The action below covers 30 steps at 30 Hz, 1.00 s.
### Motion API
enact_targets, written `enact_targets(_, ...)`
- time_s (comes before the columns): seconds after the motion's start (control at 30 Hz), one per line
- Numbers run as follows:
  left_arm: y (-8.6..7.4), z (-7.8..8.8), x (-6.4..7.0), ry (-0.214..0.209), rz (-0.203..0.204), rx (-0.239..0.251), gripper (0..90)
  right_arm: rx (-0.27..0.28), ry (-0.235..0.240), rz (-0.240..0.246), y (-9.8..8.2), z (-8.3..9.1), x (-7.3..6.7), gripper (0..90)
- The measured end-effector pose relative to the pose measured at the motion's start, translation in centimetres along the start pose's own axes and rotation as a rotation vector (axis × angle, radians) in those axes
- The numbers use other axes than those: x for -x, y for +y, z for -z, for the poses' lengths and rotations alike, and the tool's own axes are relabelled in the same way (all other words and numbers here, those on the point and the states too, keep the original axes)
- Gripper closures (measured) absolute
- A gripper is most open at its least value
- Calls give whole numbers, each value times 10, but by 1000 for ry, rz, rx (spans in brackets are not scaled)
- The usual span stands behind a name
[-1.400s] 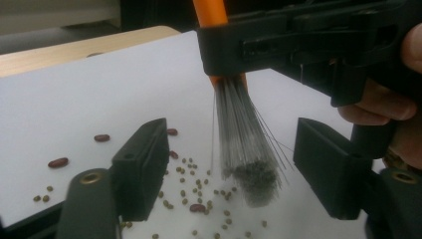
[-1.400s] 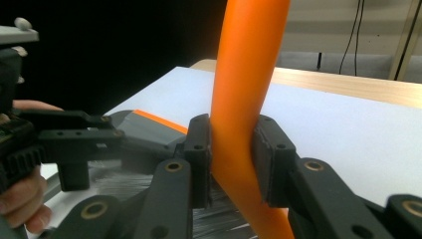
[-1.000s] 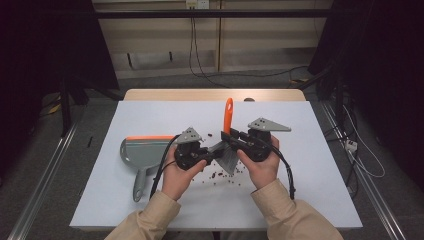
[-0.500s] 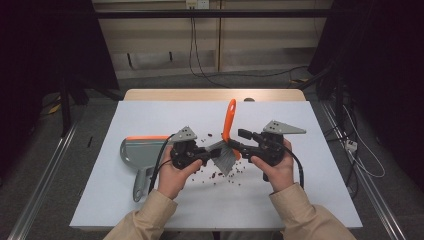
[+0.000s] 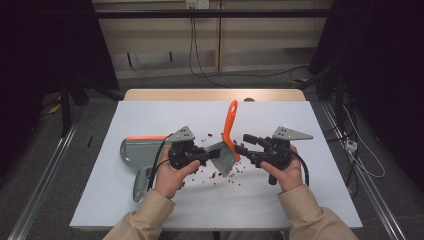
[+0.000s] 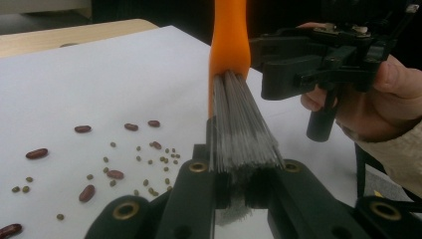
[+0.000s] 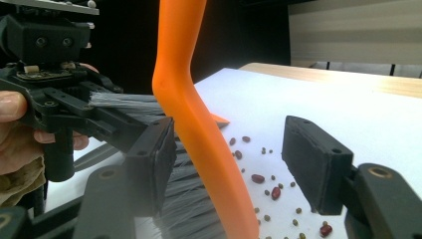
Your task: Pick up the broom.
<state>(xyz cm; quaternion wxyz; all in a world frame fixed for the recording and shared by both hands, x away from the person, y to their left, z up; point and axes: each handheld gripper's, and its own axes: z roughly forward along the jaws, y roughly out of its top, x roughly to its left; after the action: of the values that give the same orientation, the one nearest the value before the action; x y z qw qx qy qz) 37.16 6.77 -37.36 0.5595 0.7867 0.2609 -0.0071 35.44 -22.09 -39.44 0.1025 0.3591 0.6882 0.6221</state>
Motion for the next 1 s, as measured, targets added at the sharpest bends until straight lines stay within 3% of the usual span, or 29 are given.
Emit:
enact_targets(0.3,0,-1,0,-8,-8,-3,843,-24,43,-3,-3,-2,3,414)
enact_targets(0.57,0,-5,0,-55,-8,5,843,-59,88,-3,-7,-8,6,440)
enact_targets(0.83,1,-6,-1,-120,-31,17,843,-60,207,-12,-8,-10,7,500)
enact_targets(1.0,1,-5,-1,-121,-38,30,844,-85,223,12,-9,-10,6,568)
